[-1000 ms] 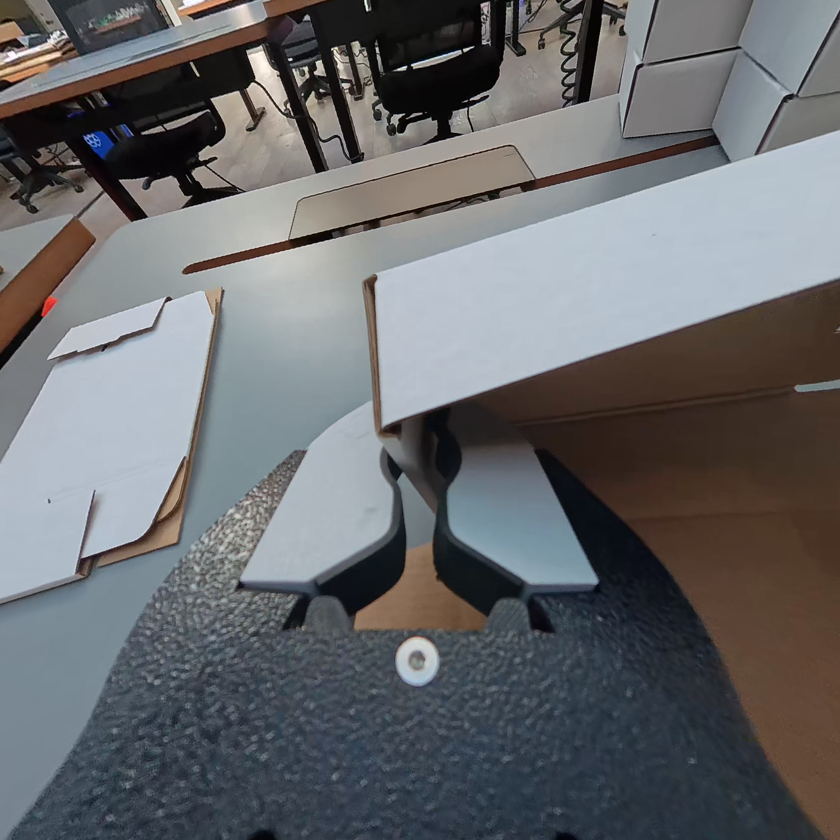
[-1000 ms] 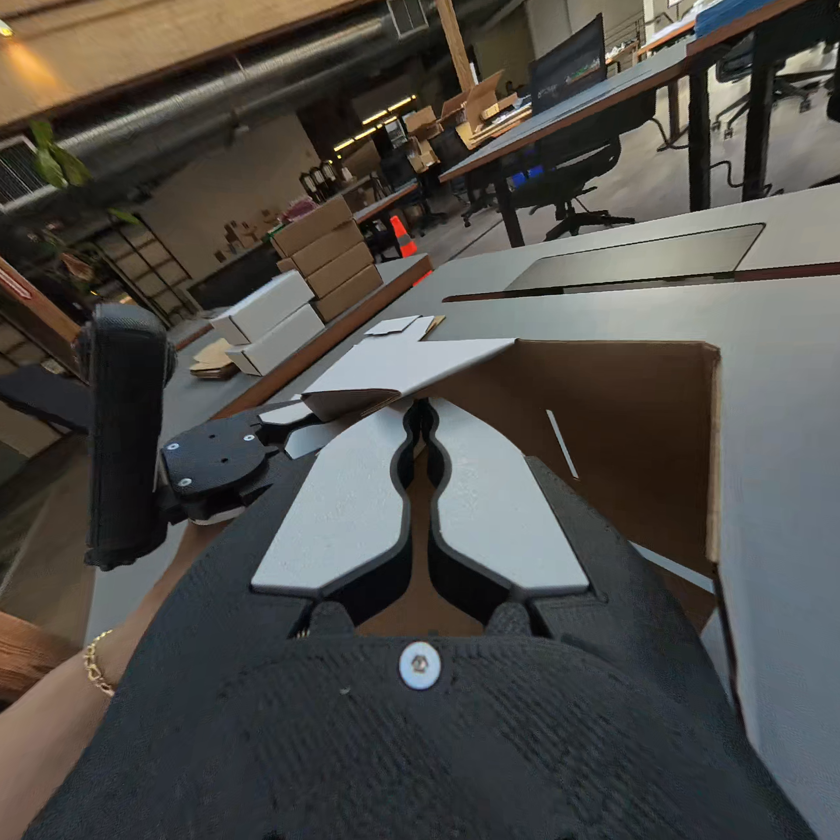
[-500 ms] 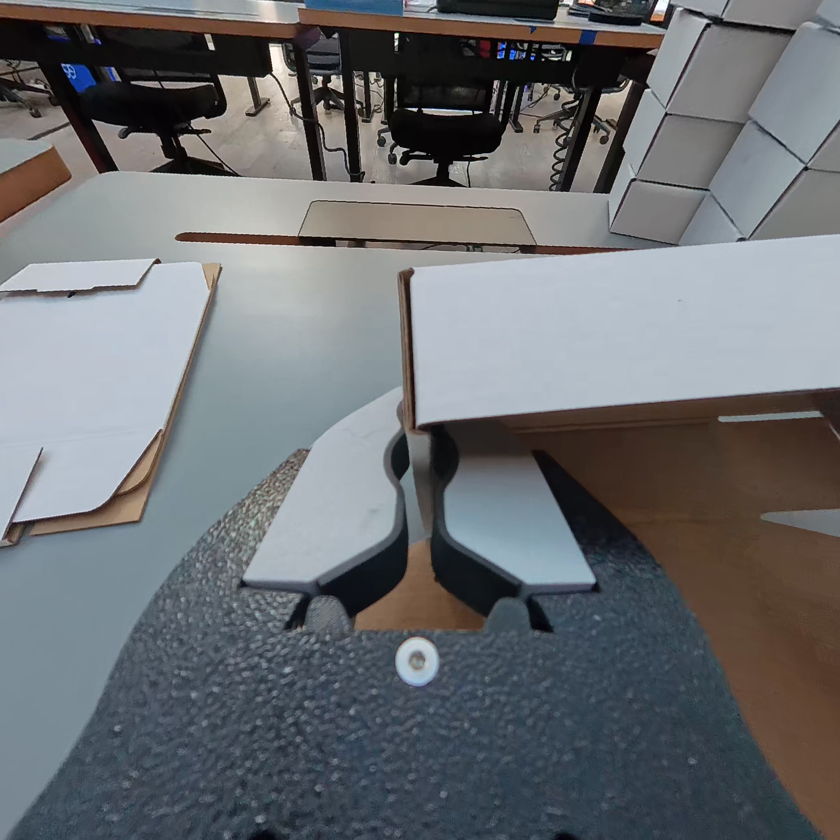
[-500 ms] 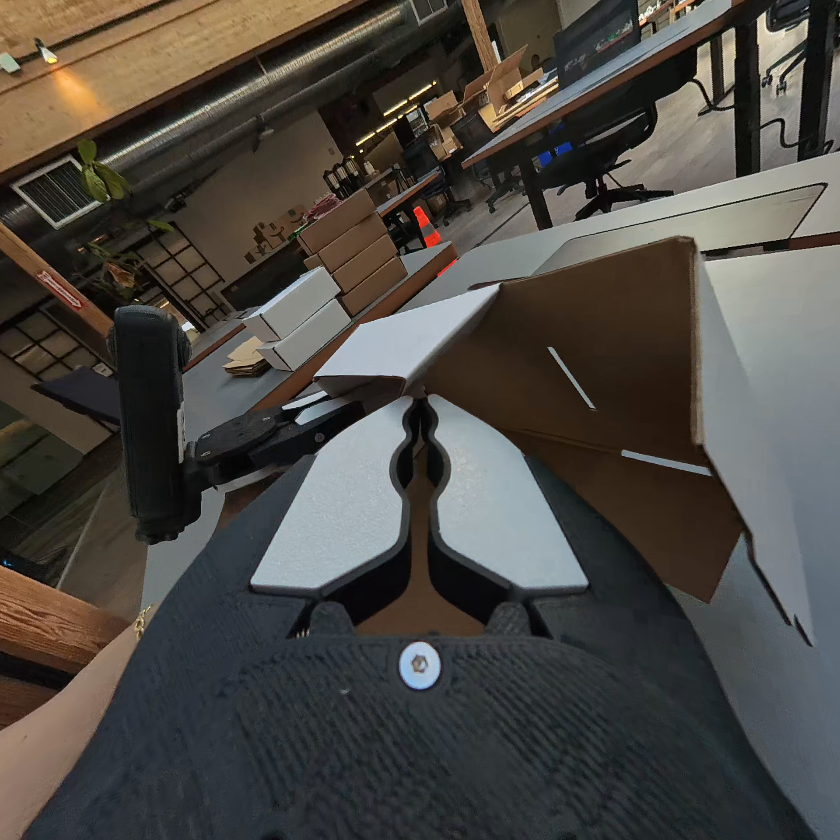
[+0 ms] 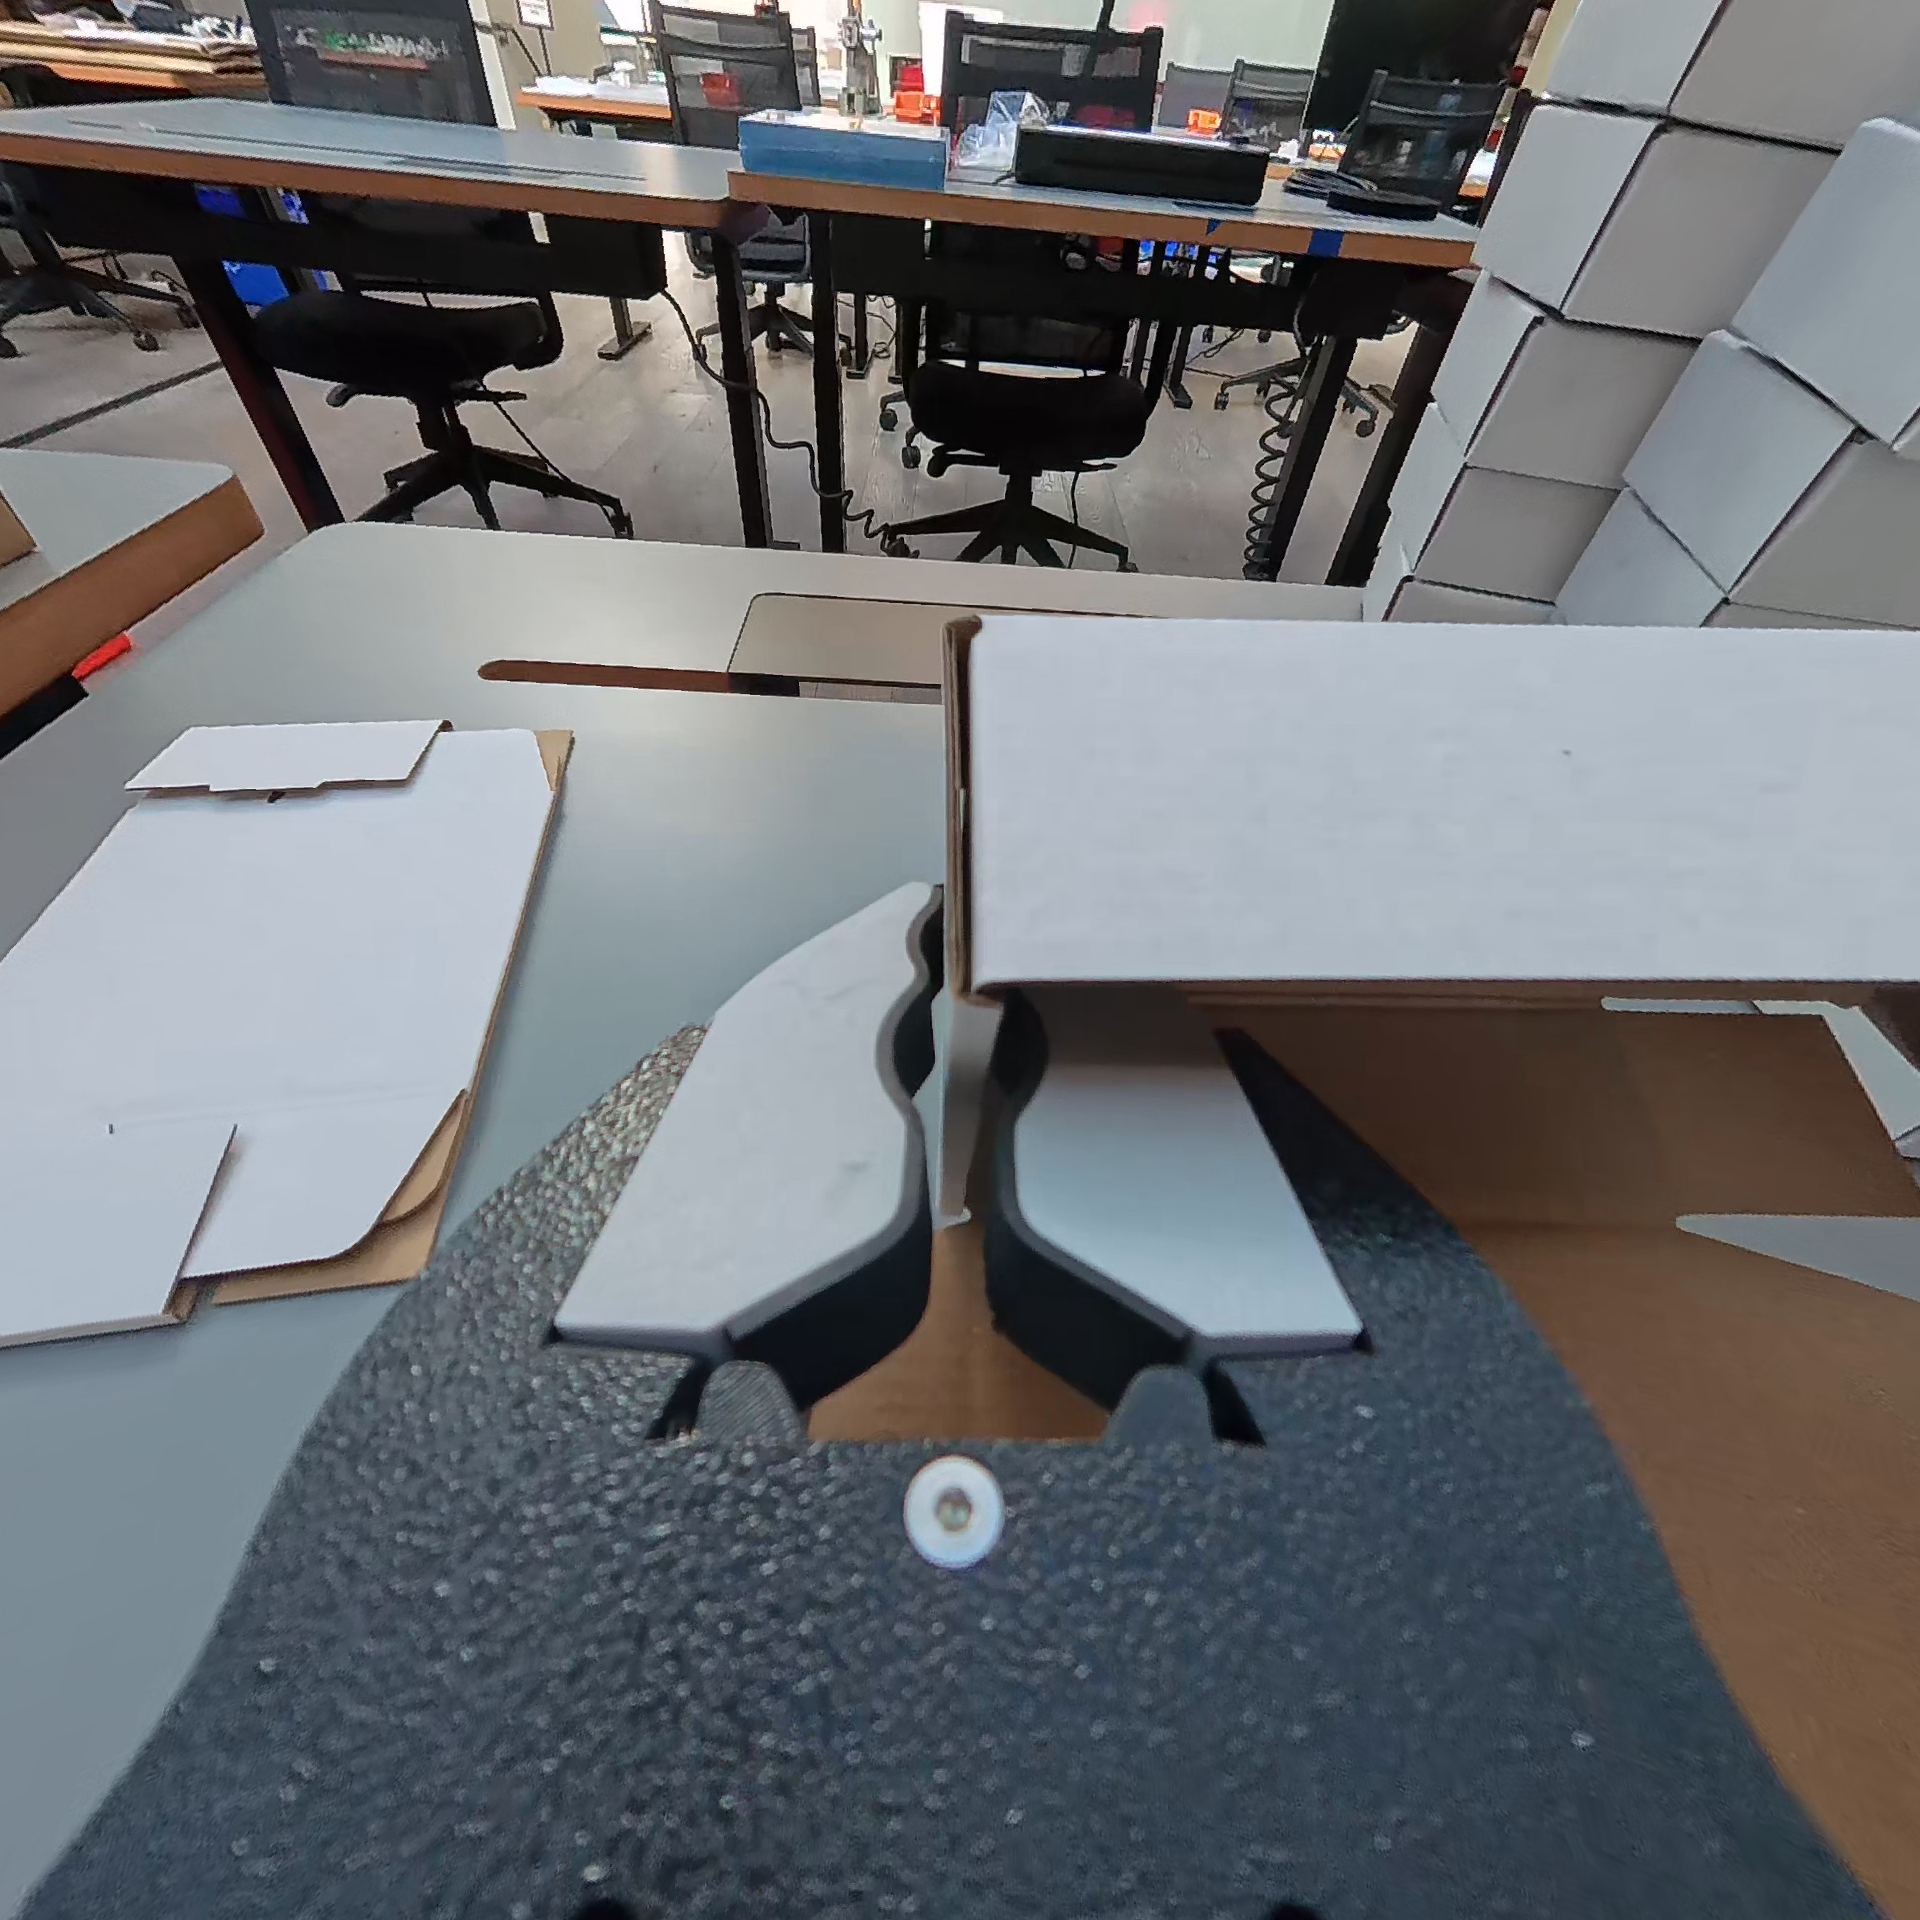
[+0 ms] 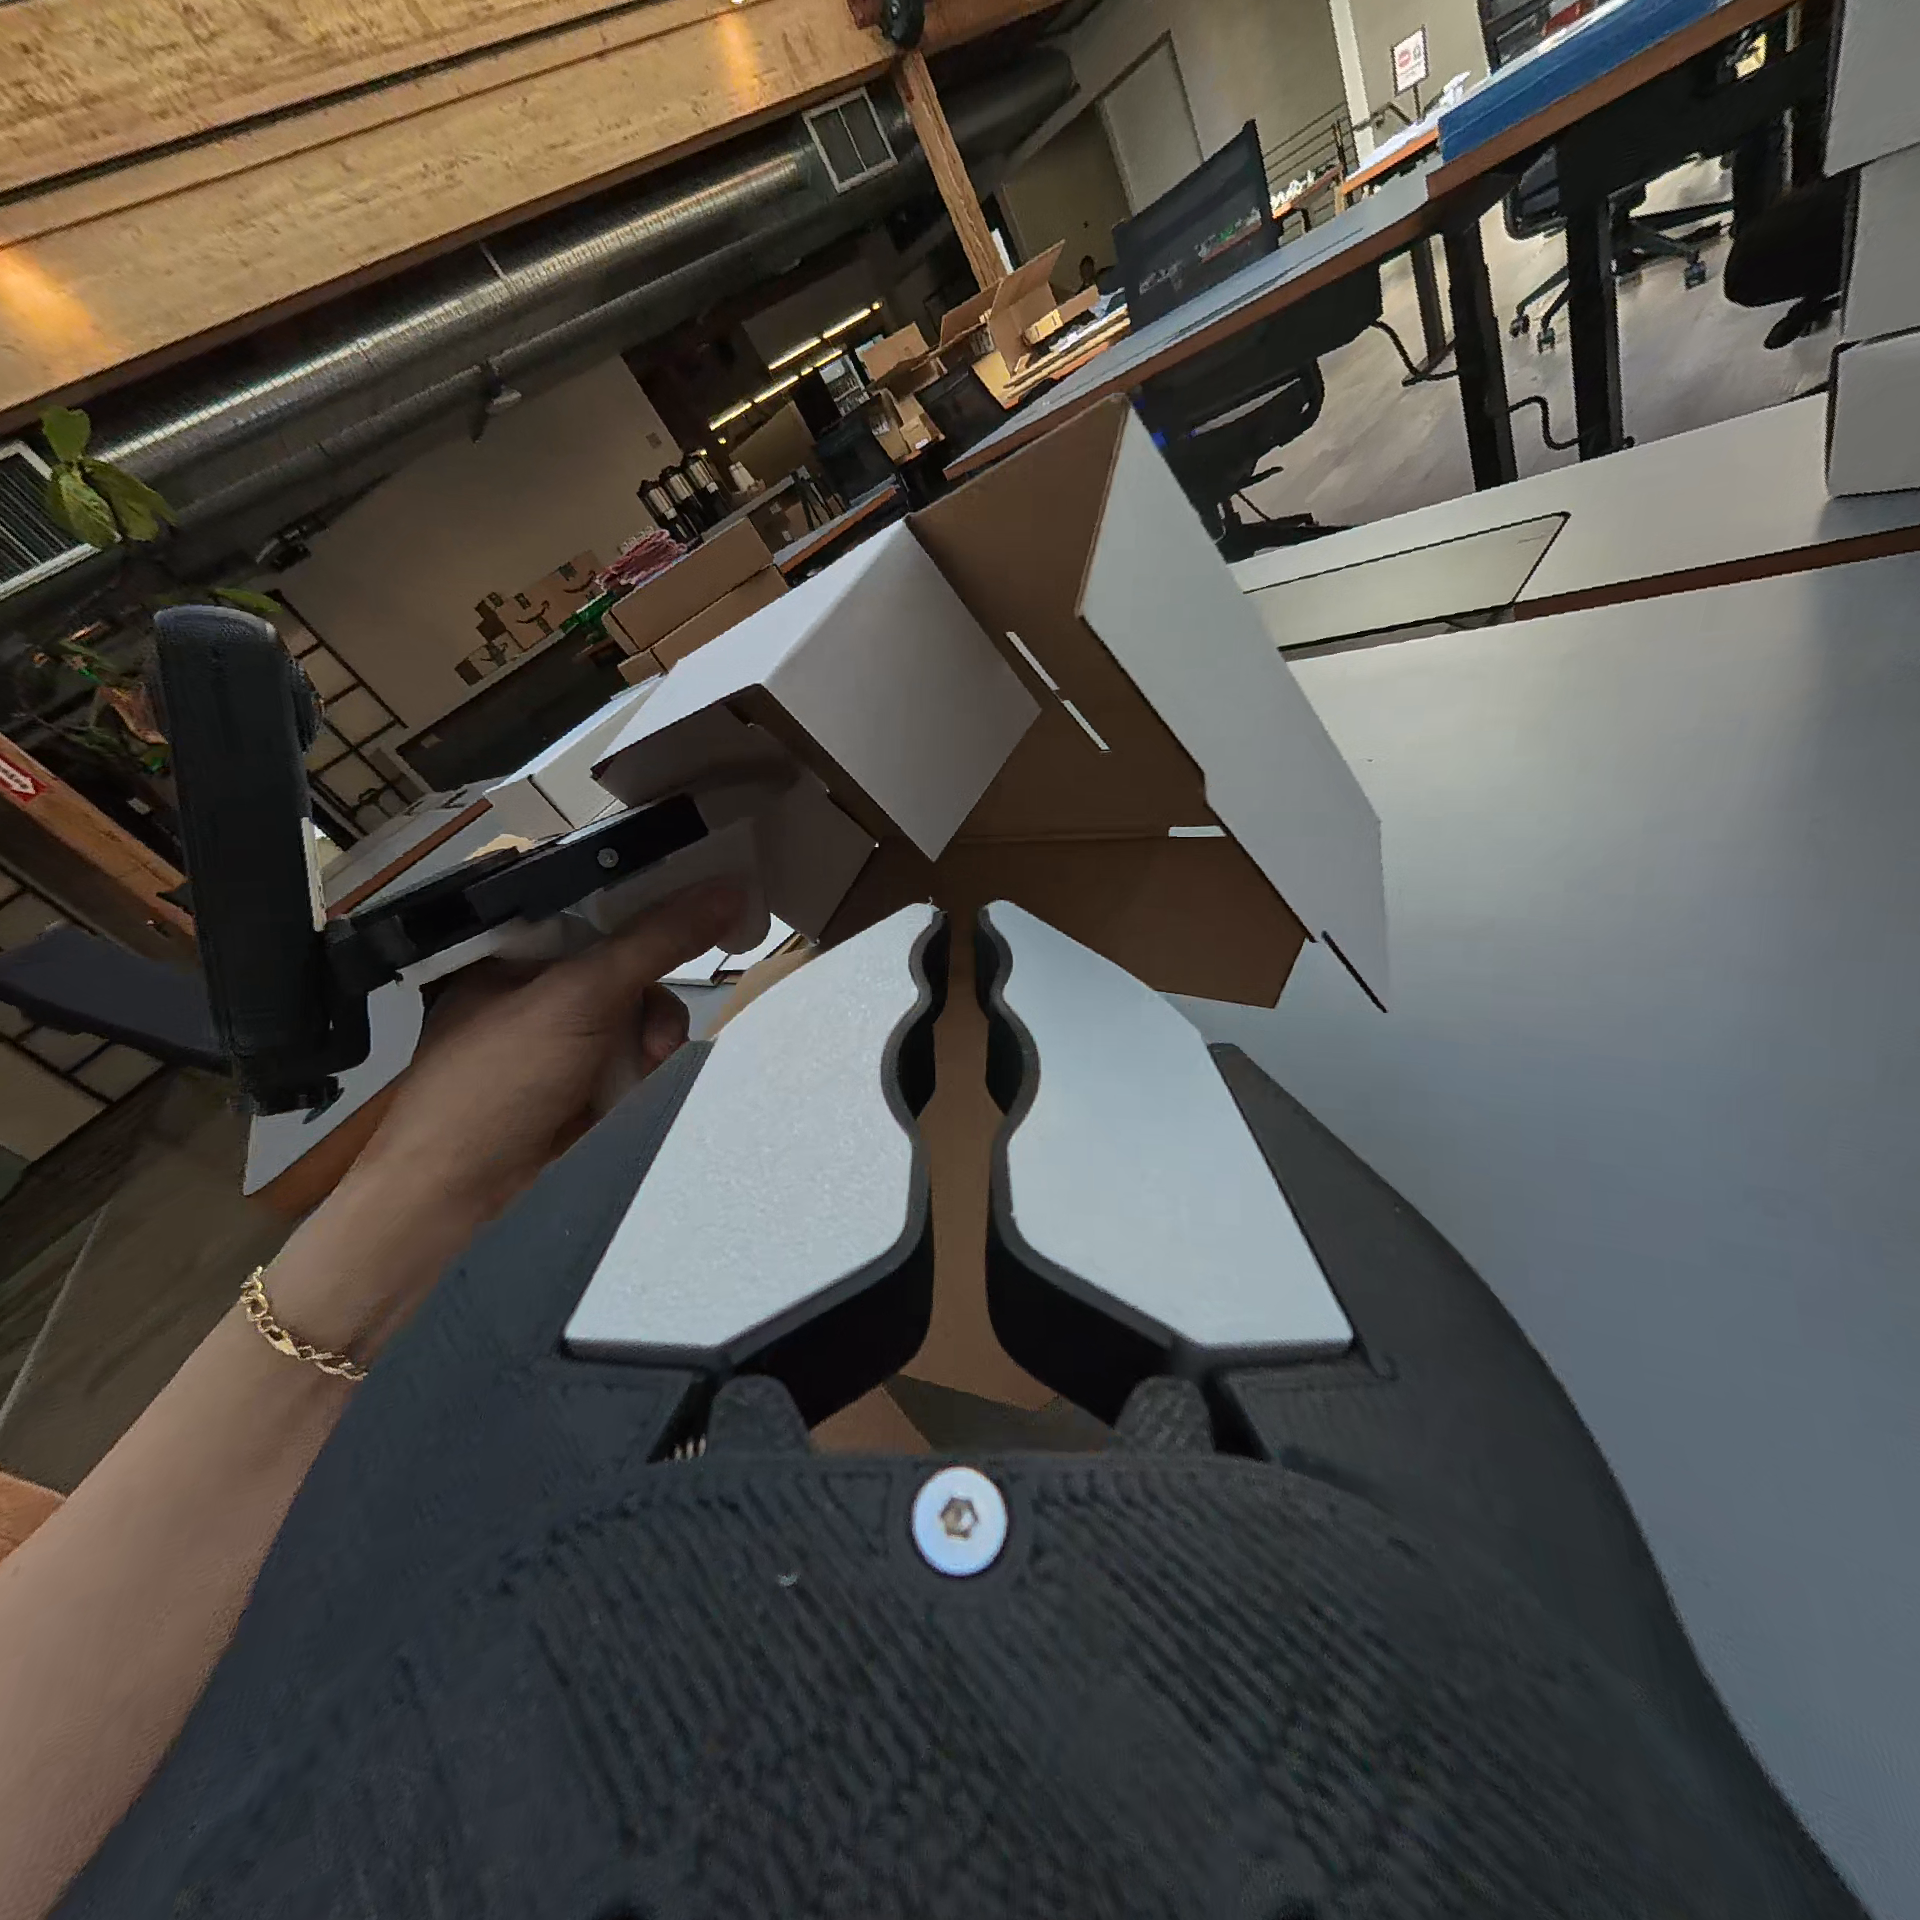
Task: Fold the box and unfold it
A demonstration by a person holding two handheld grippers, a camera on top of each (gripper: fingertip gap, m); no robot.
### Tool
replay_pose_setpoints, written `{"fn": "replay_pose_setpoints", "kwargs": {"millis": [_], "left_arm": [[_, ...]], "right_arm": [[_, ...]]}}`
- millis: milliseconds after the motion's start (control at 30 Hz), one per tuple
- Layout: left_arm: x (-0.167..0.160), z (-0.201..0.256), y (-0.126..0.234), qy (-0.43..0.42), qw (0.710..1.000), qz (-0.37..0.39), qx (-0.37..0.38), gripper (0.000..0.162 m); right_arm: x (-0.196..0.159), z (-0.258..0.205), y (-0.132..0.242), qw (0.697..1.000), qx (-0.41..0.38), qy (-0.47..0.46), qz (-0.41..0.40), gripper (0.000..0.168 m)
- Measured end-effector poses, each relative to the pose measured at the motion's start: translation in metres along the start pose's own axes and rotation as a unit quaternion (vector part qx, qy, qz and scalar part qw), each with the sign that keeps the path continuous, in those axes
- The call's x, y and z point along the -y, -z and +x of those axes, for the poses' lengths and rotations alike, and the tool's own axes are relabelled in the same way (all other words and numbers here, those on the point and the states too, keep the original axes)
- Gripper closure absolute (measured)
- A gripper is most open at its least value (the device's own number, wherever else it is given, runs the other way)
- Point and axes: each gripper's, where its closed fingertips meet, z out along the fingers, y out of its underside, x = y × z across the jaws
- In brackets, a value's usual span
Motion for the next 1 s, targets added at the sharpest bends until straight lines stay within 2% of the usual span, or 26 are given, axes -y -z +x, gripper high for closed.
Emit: {"fn": "replay_pose_setpoints", "kwargs": {"millis": [200, 400, 600, 900, 1000], "left_arm": [[0.019, 0.0, 0.014, -0.002, 1.0, 0.023, -0.007, 0.157], [0.017, 0.003, 0.016, 0.008, 1.0, 0.019, -0.019, 0.157], [0.022, 0.005, 0.026, -0.003, 0.999, 0.031, -0.025, 0.157], [0.032, 0.01, 0.033, 0.001, 0.999, 0.04, -0.034, 0.157], [0.034, 0.012, 0.034, 0.008, 0.998, 0.04, -0.042, 0.157]], "right_arm": [[0.007, 0.008, 0.02, 0.999, -0.029, -0.008, 0.015, 0.168], [0.001, 0.014, 0.025, 0.999, -0.023, -0.045, 0.008, 0.168], [0.003, 0.022, 0.042, 0.998, -0.061, -0.015, 0.018, 0.168], [-0.003, 0.046, 0.048, 0.992, -0.095, -0.076, 0.028, 0.168], [-0.01, 0.049, 0.043, 0.991, -0.084, -0.098, 0.024, 0.168]]}}
